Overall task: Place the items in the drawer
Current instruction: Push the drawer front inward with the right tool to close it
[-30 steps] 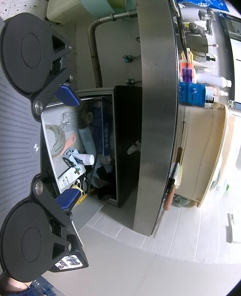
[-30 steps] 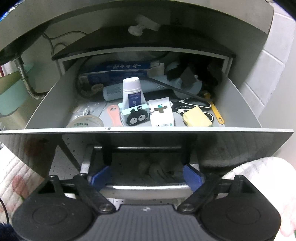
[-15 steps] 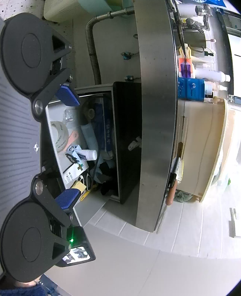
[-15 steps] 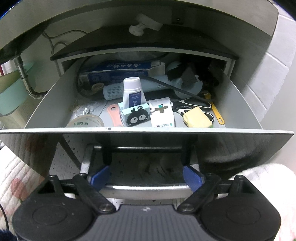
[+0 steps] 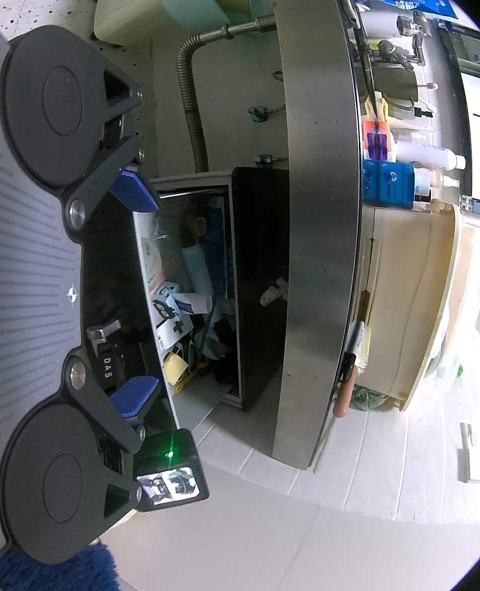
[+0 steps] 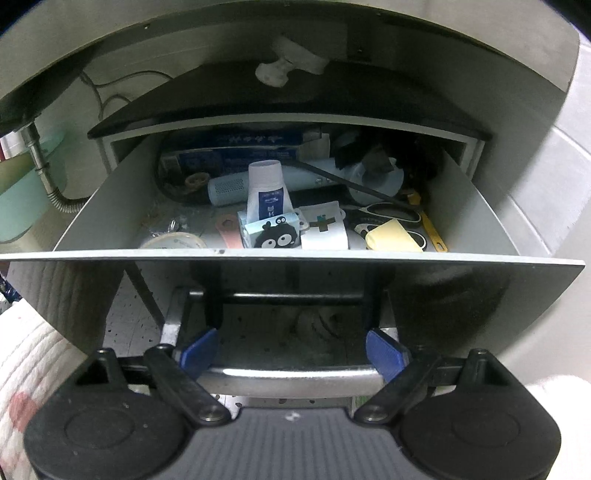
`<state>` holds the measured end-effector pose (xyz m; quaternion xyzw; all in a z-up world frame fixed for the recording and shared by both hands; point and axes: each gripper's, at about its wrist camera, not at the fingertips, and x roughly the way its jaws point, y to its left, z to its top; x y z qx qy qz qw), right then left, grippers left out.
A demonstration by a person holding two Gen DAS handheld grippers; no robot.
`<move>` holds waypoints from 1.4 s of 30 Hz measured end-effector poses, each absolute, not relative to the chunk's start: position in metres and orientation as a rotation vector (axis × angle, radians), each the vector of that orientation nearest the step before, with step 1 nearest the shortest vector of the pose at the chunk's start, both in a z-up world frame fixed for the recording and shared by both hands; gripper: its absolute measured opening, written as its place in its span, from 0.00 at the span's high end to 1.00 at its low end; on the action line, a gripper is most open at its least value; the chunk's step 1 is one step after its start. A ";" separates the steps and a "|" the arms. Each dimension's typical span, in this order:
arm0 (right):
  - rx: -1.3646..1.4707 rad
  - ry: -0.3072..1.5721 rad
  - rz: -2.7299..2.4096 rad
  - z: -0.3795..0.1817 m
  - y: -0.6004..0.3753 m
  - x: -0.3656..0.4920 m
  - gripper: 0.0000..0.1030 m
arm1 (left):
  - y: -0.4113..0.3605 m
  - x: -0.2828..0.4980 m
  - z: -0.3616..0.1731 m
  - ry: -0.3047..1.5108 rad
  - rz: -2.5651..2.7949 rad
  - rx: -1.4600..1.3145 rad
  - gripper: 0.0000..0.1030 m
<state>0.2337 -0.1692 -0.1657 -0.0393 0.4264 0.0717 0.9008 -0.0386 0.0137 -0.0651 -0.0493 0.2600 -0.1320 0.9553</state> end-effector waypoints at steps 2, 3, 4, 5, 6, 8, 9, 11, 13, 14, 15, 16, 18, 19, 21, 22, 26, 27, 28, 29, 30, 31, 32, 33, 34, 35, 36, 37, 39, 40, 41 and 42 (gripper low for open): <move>-0.083 0.877 0.149 -0.166 -0.169 0.232 0.15 | 0.014 -0.038 -0.065 0.529 -0.269 -0.100 0.06; -0.084 0.874 0.150 -0.167 -0.169 0.231 0.15 | 0.014 -0.038 -0.065 0.529 -0.269 -0.099 0.06; -0.084 0.871 0.149 -0.167 -0.169 0.230 0.15 | 0.014 -0.038 -0.065 0.530 -0.269 -0.099 0.06; -0.084 0.867 0.149 -0.167 -0.169 0.228 0.15 | 0.014 -0.037 -0.065 0.530 -0.268 -0.098 0.06; -0.084 0.865 0.149 -0.167 -0.169 0.226 0.15 | 0.014 -0.037 -0.065 0.531 -0.268 -0.098 0.06; -0.084 0.865 0.148 -0.167 -0.169 0.224 0.15 | 0.014 -0.037 -0.065 0.532 -0.265 -0.100 0.06; -0.084 0.863 0.149 -0.167 -0.169 0.223 0.15 | 0.014 -0.037 -0.065 0.533 -0.264 -0.101 0.06; -0.083 0.860 0.151 -0.168 -0.168 0.221 0.11 | 0.015 -0.036 -0.066 0.537 -0.263 -0.103 0.06; -0.082 0.855 0.149 -0.168 -0.167 0.219 0.11 | 0.015 -0.036 -0.066 0.540 -0.261 -0.104 0.06; -0.081 0.856 0.149 -0.167 -0.167 0.218 0.11 | 0.015 -0.036 -0.066 0.540 -0.259 -0.105 0.06; -0.081 0.855 0.149 -0.167 -0.167 0.217 0.11 | 0.015 -0.036 -0.066 0.539 -0.258 -0.106 0.06; -0.082 0.855 0.149 -0.167 -0.167 0.216 0.11 | 0.016 -0.036 -0.066 0.539 -0.256 -0.108 0.06; -0.082 0.855 0.149 -0.166 -0.167 0.215 0.11 | 0.017 -0.036 -0.066 0.540 -0.254 -0.112 0.06; -0.082 0.854 0.149 -0.166 -0.167 0.215 0.11 | 0.017 -0.035 -0.067 0.542 -0.253 -0.113 0.06; -0.082 0.855 0.149 -0.165 -0.167 0.215 0.11 | 0.017 -0.035 -0.067 0.543 -0.252 -0.114 0.06; -0.082 0.854 0.149 -0.165 -0.167 0.215 0.11 | 0.017 -0.035 -0.067 0.544 -0.252 -0.115 0.06; -0.084 0.841 0.149 -0.165 -0.167 0.214 0.11 | 0.018 -0.035 -0.067 0.544 -0.252 -0.116 0.06; -0.083 0.838 0.149 -0.165 -0.167 0.214 0.11 | 0.018 -0.035 -0.067 0.545 -0.252 -0.116 0.06; -0.083 0.837 0.149 -0.165 -0.167 0.213 0.11 | 0.018 -0.035 -0.068 0.545 -0.252 -0.117 0.06; -0.083 0.837 0.148 -0.165 -0.167 0.213 0.11 | 0.018 -0.035 -0.068 0.546 -0.252 -0.117 0.06; -0.083 0.837 0.148 -0.165 -0.167 0.213 0.11 | 0.018 -0.035 -0.068 0.547 -0.252 -0.117 0.06; -0.082 0.837 0.148 -0.164 -0.168 0.212 0.11 | 0.019 -0.035 -0.068 0.548 -0.251 -0.118 0.06; -0.082 0.836 0.148 -0.164 -0.168 0.211 0.11 | 0.019 -0.035 -0.068 0.549 -0.251 -0.119 0.06; -0.082 0.836 0.148 -0.164 -0.168 0.211 0.11 | 0.019 -0.035 -0.069 0.550 -0.251 -0.121 0.06; -0.082 0.836 0.148 -0.164 -0.168 0.211 0.11 | 0.019 -0.034 -0.069 0.552 -0.250 -0.121 0.06; -0.081 0.835 0.148 -0.164 -0.168 0.211 0.11 | 0.020 -0.034 -0.069 0.553 -0.248 -0.122 0.06; -0.081 0.833 0.147 -0.164 -0.168 0.210 0.11 | 0.020 -0.034 -0.069 0.553 -0.247 -0.124 0.06; -0.081 0.832 0.147 -0.164 -0.168 0.210 0.11 | 0.020 -0.034 -0.069 0.553 -0.246 -0.126 0.06; -0.081 0.831 0.148 -0.163 -0.168 0.210 0.11 | 0.021 -0.034 -0.069 0.553 -0.244 -0.129 0.06; -0.081 0.832 0.148 -0.163 -0.168 0.210 0.11 | 0.021 -0.034 -0.069 0.553 -0.243 -0.129 0.06; -0.081 0.833 0.148 -0.162 -0.168 0.210 0.11 | 0.021 -0.034 -0.069 0.553 -0.242 -0.129 0.06; -0.081 0.834 0.149 -0.162 -0.168 0.210 0.11 | 0.021 -0.034 -0.069 0.554 -0.242 -0.129 0.06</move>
